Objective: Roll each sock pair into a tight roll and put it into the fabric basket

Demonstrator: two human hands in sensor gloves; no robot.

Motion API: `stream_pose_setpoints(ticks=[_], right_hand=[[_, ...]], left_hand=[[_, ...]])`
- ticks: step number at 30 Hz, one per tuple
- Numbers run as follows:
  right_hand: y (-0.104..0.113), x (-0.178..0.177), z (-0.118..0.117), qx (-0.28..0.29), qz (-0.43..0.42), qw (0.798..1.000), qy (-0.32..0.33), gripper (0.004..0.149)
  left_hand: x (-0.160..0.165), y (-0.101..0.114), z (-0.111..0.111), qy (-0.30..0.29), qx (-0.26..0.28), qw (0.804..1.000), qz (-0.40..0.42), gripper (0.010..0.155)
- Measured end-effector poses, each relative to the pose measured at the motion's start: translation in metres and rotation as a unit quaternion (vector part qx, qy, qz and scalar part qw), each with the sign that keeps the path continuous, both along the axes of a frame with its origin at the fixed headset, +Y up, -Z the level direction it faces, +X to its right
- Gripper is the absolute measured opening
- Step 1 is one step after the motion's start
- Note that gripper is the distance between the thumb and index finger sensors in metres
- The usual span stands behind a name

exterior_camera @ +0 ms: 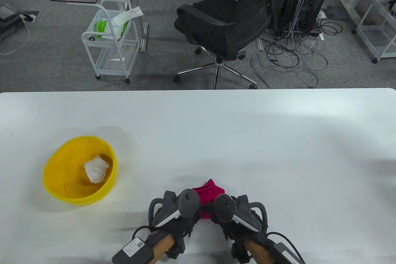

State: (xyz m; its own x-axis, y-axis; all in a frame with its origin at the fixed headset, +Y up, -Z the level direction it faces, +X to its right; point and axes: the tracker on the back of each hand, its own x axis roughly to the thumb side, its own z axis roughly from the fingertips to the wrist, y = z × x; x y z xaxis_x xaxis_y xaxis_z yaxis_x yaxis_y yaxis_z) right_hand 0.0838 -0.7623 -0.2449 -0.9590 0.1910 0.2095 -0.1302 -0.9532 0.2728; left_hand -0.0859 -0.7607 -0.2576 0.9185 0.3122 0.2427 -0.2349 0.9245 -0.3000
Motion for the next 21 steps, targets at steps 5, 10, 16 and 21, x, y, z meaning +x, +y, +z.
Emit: stream_pose_setpoints(ticks=[5, 10, 16, 21], right_hand=[[0.016, 0.002, 0.005, 0.076, -0.020, 0.997, 0.020, 0.044], [0.023, 0.002, 0.010, 0.054, -0.052, 0.996, 0.046, 0.040], [0.006, -0.003, 0.007, 0.025, 0.007, 0.999, 0.040, 0.046], [-0.001, -0.002, 0.005, 0.008, 0.020, 0.999, 0.034, 0.054]], left_hand=[[-0.006, -0.003, -0.004, 0.003, -0.032, 0.999, 0.030, 0.042], [-0.006, -0.004, -0.003, 0.010, -0.036, 0.999, 0.031, 0.041], [-0.008, -0.005, -0.002, 0.017, -0.026, 0.999, 0.036, 0.043], [-0.013, 0.003, 0.000, 0.032, -0.007, 0.999, 0.030, 0.045]])
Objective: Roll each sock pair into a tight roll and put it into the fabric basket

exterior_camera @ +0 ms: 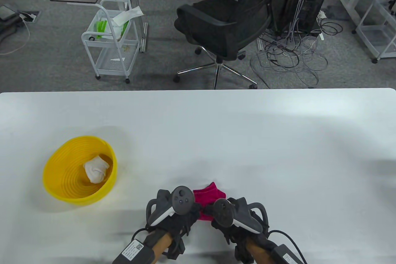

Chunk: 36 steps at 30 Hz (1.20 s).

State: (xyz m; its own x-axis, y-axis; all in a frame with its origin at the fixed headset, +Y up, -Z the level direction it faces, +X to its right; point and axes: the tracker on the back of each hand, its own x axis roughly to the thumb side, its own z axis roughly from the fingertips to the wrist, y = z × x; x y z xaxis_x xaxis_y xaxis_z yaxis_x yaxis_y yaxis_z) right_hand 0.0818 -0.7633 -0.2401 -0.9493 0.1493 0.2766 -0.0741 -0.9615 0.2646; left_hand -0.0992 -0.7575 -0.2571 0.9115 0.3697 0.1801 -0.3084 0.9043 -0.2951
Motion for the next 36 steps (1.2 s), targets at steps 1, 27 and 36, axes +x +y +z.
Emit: stream_pose_setpoints(ticks=[1, 27, 36], right_hand=[[0.000, -0.001, 0.000, 0.001, -0.003, 1.000, -0.006, 0.054], [0.012, 0.009, -0.006, 0.033, -0.067, 0.997, -0.036, 0.043], [0.015, -0.003, 0.002, 0.038, -0.022, 0.999, 0.012, 0.043]], left_hand=[[-0.002, 0.004, 0.000, 0.004, 0.006, 1.000, 0.000, 0.045], [0.012, -0.003, 0.002, -0.018, 0.004, 0.999, -0.039, 0.041], [0.007, -0.006, -0.001, -0.003, -0.028, 0.999, -0.016, 0.042]])
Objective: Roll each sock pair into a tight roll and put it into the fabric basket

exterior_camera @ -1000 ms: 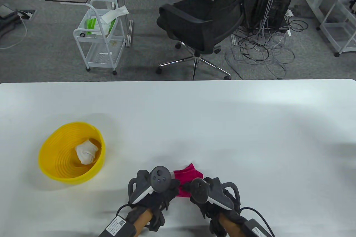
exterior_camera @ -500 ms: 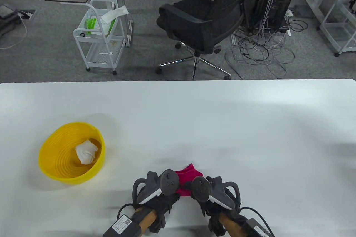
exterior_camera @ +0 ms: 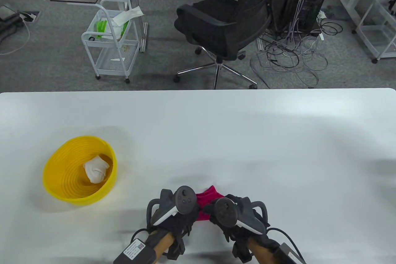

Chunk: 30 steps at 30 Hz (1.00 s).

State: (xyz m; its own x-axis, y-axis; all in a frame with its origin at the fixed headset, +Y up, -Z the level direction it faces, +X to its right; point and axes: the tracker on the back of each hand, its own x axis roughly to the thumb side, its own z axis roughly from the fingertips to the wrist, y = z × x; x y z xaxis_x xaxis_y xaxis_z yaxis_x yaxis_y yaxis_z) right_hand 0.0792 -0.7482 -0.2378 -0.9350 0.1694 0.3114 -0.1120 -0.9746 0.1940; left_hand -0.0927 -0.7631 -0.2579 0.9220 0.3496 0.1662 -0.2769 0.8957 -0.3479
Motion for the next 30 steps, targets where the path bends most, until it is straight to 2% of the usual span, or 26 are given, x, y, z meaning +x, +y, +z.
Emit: stream_pose_setpoints(ticks=[4, 8, 11, 18, 22, 25, 30], right_hand=[[-0.009, 0.003, -0.003, -0.023, 0.007, 1.000, -0.015, 0.048], [-0.011, 0.003, -0.005, -0.029, 0.013, 0.999, -0.020, 0.051], [-0.013, 0.002, -0.004, -0.021, 0.020, 0.999, -0.024, 0.052], [-0.013, 0.005, -0.006, -0.017, 0.003, 0.999, -0.036, 0.047], [-0.011, 0.007, -0.007, -0.028, -0.009, 0.999, -0.039, 0.045], [-0.006, 0.008, -0.005, -0.005, -0.016, 0.999, -0.035, 0.044], [0.005, 0.007, 0.000, 0.034, -0.025, 0.999, -0.019, 0.043]], left_hand=[[-0.004, 0.004, 0.001, 0.010, 0.014, 1.000, 0.011, 0.043], [-0.006, 0.015, 0.003, 0.025, 0.054, 0.998, 0.019, 0.045], [-0.003, 0.017, 0.005, 0.001, 0.036, 0.999, 0.023, 0.046], [0.005, 0.004, 0.005, -0.018, 0.004, 1.000, -0.022, 0.056], [0.007, 0.003, 0.004, -0.022, 0.000, 1.000, -0.022, 0.051], [0.006, 0.006, 0.004, -0.018, 0.005, 1.000, -0.011, 0.044], [0.002, 0.005, 0.003, -0.007, -0.003, 1.000, -0.011, 0.042]])
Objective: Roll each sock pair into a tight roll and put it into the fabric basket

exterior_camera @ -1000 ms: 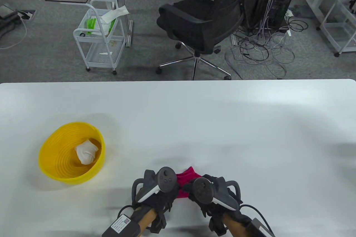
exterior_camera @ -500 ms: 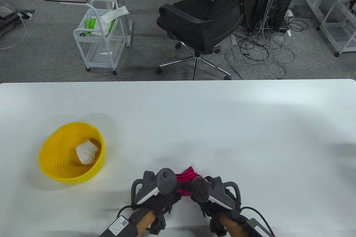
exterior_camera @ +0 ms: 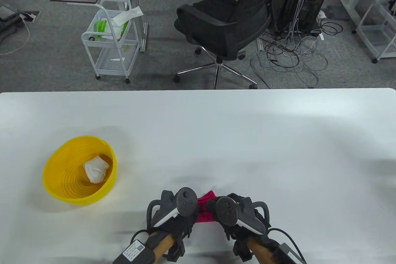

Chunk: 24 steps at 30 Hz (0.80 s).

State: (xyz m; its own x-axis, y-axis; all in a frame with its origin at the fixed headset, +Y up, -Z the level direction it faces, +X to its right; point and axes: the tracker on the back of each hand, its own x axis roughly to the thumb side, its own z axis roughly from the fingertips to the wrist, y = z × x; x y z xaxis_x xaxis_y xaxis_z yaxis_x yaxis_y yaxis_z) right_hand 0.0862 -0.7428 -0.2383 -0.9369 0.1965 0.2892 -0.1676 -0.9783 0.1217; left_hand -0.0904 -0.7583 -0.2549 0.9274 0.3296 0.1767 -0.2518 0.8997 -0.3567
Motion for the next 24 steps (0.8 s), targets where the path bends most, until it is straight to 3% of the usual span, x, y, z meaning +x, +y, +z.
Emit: stream_pose_setpoints(ticks=[6, 16, 24], right_hand=[[0.002, -0.008, 0.007, -0.007, 0.029, 0.999, 0.038, 0.043], [-0.014, -0.008, 0.003, -0.047, 0.062, 0.997, 0.018, 0.055], [-0.019, 0.001, -0.006, -0.087, -0.006, 0.996, -0.024, 0.047]], left_hand=[[-0.001, 0.000, 0.000, 0.007, -0.011, 1.000, 0.002, 0.042], [-0.011, 0.012, 0.003, 0.031, 0.022, 0.998, 0.046, 0.046], [-0.011, 0.013, 0.006, 0.013, 0.005, 0.999, 0.035, 0.050]])
